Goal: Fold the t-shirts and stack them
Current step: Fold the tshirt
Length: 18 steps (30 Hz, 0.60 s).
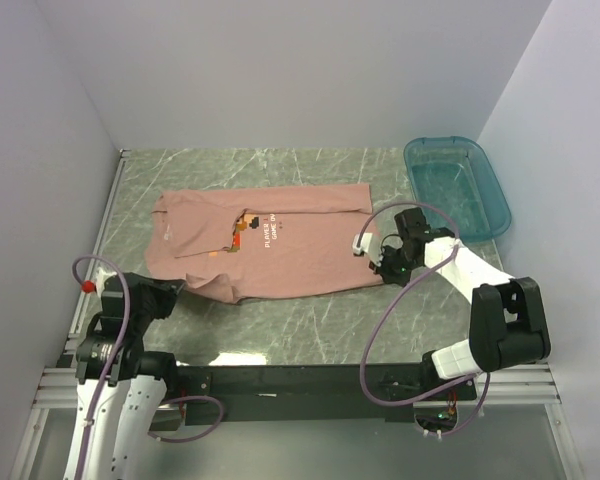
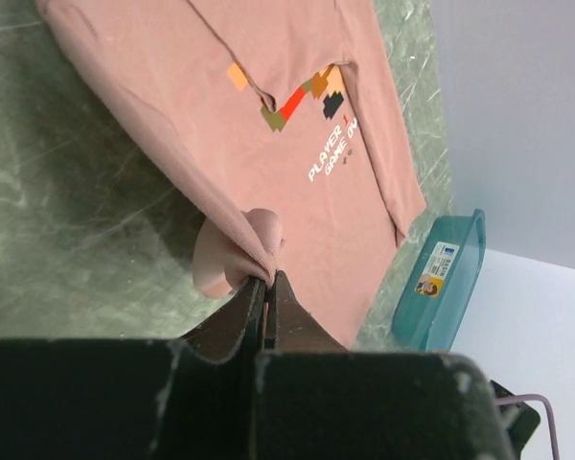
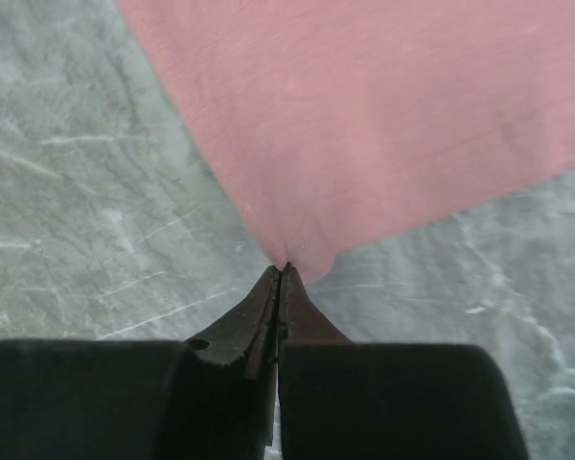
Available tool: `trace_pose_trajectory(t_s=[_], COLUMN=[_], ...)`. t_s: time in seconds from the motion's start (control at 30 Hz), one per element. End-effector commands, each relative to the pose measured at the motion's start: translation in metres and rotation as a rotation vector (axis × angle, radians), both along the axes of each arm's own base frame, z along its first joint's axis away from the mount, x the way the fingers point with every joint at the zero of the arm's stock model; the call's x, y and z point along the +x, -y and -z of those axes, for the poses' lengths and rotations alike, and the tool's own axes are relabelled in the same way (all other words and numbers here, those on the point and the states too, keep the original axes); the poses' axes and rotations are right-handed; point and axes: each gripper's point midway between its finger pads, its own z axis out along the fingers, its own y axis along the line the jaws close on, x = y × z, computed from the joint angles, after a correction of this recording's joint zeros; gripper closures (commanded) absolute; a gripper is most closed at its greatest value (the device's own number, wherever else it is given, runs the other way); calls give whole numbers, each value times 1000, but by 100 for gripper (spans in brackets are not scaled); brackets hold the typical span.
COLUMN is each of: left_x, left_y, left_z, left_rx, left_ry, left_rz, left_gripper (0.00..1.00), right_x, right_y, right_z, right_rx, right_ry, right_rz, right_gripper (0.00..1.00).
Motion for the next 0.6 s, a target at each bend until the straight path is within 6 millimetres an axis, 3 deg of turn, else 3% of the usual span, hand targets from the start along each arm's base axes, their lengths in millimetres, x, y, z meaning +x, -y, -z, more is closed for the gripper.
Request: trace_pose_trajectory(t_s=[0.0,0.37,0.57], left_x=[17,44,50], left_y=[1,2,3], left_z=[-20,-39,-42], left_rx=[-9,14,32], left_ry=[75,120,126], left_rz=[-2,6,23], left_gripper=[100,100,100], right_x=[13,45,49], right_y=[-5,-7,-2], right_z=[-16,-29,-27], right_rx=[49,63,58], right_ry=[6,32,30], right_rz=[44,125,160], right_gripper=[100,100,100])
